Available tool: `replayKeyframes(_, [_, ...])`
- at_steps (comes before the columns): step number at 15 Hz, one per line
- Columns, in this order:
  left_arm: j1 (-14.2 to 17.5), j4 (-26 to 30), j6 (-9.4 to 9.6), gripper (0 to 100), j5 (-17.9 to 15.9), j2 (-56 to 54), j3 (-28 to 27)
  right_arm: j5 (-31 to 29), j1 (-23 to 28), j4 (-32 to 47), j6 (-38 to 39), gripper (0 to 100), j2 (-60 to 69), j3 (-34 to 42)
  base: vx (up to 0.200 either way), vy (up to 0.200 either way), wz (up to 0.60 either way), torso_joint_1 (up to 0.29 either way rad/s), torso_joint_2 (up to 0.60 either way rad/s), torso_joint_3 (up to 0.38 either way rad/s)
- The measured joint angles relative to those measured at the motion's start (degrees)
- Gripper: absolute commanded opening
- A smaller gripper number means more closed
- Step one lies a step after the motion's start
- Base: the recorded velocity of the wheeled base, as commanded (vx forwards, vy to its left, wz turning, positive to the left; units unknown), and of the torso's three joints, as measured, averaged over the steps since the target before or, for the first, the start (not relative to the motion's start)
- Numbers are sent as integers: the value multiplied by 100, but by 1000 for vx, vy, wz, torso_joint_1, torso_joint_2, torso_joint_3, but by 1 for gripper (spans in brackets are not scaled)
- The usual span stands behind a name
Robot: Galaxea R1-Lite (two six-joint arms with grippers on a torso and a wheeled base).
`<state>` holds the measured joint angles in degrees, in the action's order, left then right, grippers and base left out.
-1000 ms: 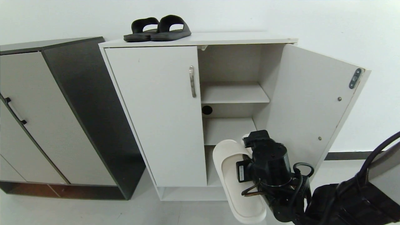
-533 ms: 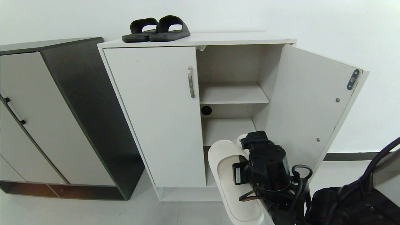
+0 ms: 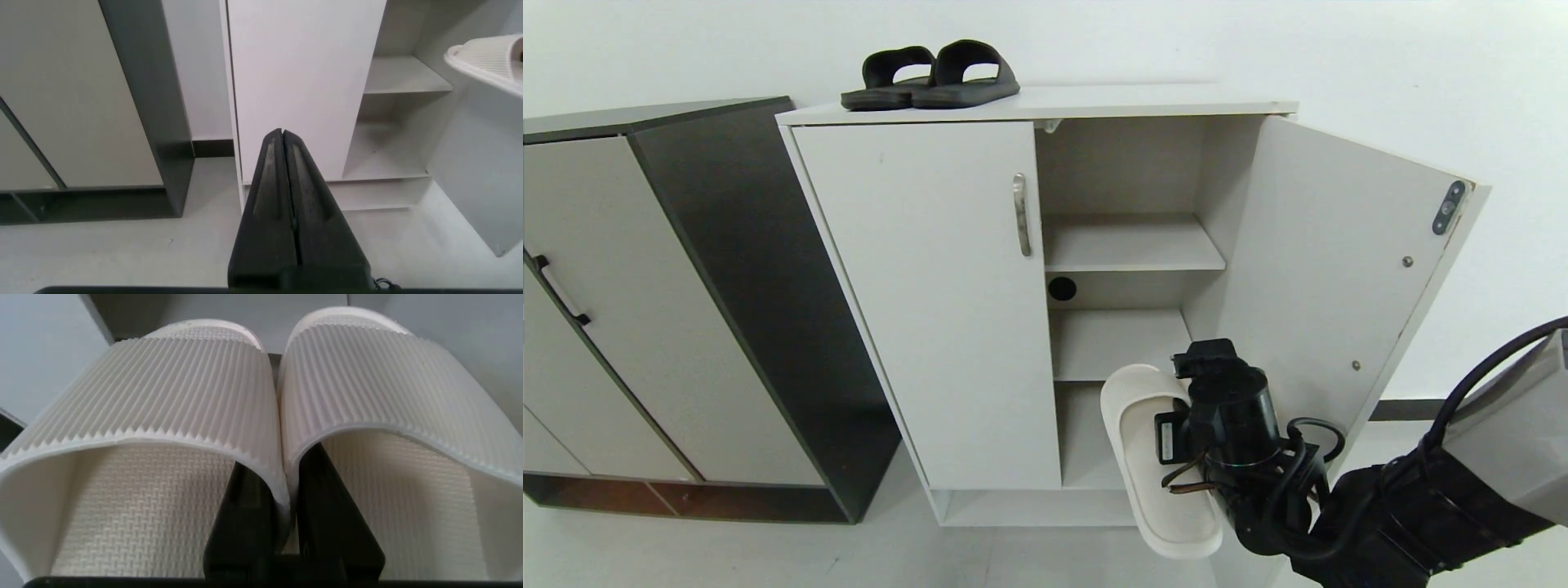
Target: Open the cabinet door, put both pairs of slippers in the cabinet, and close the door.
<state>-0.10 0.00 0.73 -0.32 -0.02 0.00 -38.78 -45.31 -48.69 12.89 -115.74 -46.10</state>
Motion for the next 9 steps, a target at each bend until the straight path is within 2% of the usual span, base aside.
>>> replayKeyframes(9, [0, 0, 6, 0, -1, 2, 0, 41, 500, 13, -22, 0, -74, -39, 0, 0, 0, 0, 0, 0])
